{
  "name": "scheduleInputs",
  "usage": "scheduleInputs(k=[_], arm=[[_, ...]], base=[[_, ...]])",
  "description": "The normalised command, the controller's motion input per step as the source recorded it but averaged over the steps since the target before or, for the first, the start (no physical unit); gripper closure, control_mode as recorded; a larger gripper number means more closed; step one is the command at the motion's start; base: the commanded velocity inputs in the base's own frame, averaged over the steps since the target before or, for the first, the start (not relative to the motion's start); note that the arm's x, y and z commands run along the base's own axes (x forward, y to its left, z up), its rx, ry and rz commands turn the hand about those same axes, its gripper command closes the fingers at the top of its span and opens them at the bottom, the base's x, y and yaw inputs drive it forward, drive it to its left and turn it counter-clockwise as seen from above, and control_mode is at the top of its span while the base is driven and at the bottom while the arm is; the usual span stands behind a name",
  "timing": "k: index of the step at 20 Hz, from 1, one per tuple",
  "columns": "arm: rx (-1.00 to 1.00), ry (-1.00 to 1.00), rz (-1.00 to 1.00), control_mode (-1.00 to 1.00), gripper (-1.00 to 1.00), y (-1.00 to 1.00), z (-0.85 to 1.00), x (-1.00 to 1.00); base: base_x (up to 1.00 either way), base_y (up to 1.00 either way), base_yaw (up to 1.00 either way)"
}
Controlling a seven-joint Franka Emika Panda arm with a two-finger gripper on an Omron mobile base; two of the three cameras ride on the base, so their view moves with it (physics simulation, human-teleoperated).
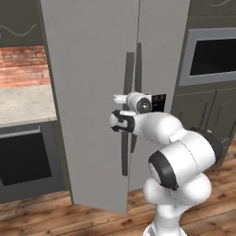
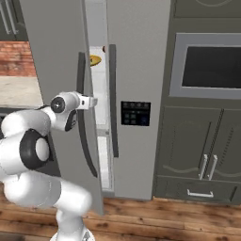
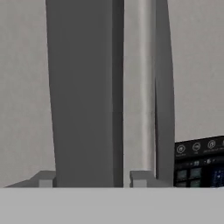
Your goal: Retrieve the chicken drumstick from the fridge and place it on the saucepan with marinade on the stove.
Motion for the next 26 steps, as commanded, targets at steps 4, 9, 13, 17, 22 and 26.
scheduleInputs(k=[4,9,13,17,22,26], arm=[[-0.01,0.15,-0.11,-1.00,1.00,0.61,0.00,-0.43],[0.00,0.22,-0.06,-1.00,1.00,0.56,0.00,-0.40],[0.00,0.20,-0.01,-1.00,1.00,0.54,0.00,-0.39],[0.00,0.16,0.00,-1.00,1.00,0.51,0.00,-0.41],[-0.04,0.04,0.00,-1.00,1.00,0.52,0.00,-0.37],[-0.05,0.00,0.00,-1.00,1.00,0.59,0.00,-0.34]], base=[[0.00,0.00,0.00],[0.00,0.00,0.00],[0.00,0.00,0.00],[0.00,0.00,0.00],[0.00,0.00,0.00],[0.00,0.00,0.00]])
